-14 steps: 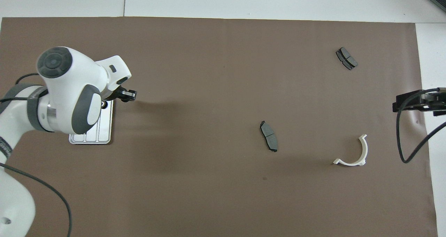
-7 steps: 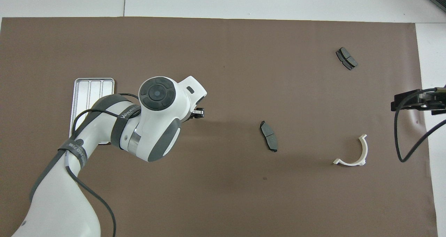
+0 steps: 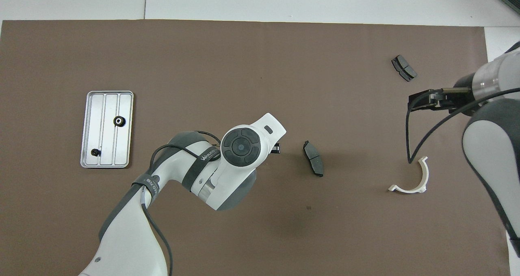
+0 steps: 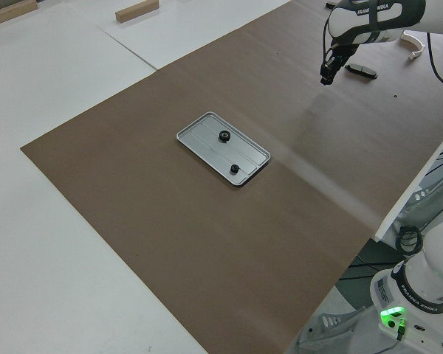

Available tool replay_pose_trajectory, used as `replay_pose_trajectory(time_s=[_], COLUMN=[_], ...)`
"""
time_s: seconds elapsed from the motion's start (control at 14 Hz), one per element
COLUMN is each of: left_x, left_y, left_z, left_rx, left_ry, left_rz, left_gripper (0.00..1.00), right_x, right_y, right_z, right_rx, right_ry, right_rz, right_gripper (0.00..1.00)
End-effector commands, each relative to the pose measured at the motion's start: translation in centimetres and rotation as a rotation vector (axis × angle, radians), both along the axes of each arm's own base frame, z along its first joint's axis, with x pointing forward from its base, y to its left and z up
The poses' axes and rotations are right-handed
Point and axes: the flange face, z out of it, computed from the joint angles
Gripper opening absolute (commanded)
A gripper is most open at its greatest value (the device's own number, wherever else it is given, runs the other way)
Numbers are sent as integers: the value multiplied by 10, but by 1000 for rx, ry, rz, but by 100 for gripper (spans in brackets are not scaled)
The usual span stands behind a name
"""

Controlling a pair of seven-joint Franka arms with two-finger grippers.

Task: Place bearing gear from tray to pile
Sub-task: 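Set the gear down with the left gripper while the right gripper approaches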

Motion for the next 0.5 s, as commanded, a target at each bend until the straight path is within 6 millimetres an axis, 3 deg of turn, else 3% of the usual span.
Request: replay_pose_trajectory(time_s=[0.0,0.07,0.14,0.28,0.43], left_x=[12,18,32,68,92], left_y=[5,10,30,93,154], left_z=[10,20,34,69,86], left_rx=[-12,-18,-13,1,14], left_ry=[-18,-27,-29,-26,-18], left_rz=[26,38,71,156,220], left_gripper=[100,100,100,100,100], right_x=[11,10,11,11,9], right_y=[14,20,31,79,128], right_z=[-15,-24,-38,-85,-105], right_rx=[19,20,20,20,26], right_ry=[-18,-20,-38,-58,-57], right_rz=[0,18,32,64,44], right_gripper=[100,100,100,100,100])
